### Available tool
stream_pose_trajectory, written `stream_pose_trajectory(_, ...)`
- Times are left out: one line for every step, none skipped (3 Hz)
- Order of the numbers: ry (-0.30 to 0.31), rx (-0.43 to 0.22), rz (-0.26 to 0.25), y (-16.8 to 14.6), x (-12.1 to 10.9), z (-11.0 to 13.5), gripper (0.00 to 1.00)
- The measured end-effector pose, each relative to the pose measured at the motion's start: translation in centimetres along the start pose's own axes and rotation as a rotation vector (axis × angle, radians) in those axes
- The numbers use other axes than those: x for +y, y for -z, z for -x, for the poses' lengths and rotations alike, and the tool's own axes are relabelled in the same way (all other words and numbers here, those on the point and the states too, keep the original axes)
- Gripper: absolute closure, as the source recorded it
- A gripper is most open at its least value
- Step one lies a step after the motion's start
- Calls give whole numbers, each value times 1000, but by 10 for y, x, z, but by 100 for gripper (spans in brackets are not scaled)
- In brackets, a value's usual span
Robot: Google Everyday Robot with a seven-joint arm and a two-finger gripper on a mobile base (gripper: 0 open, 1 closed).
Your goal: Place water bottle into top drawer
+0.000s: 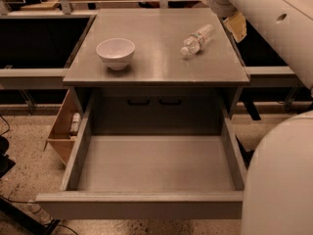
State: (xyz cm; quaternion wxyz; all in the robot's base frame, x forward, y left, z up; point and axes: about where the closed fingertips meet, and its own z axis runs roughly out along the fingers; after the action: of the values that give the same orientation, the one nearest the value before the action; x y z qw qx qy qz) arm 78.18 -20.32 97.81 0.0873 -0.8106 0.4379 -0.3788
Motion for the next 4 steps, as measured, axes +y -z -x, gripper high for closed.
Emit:
stream_pose_trajectory(68, -19, 13, -30, -12, 0, 0)
stream_pose_trajectory(141, -45, 24, -65, -23, 1, 0)
stream_pose_trajectory(185, -62, 21, -90, -35, 5, 0)
stream_pose_trajectory(214, -81, 19, -108, -41, 14, 0)
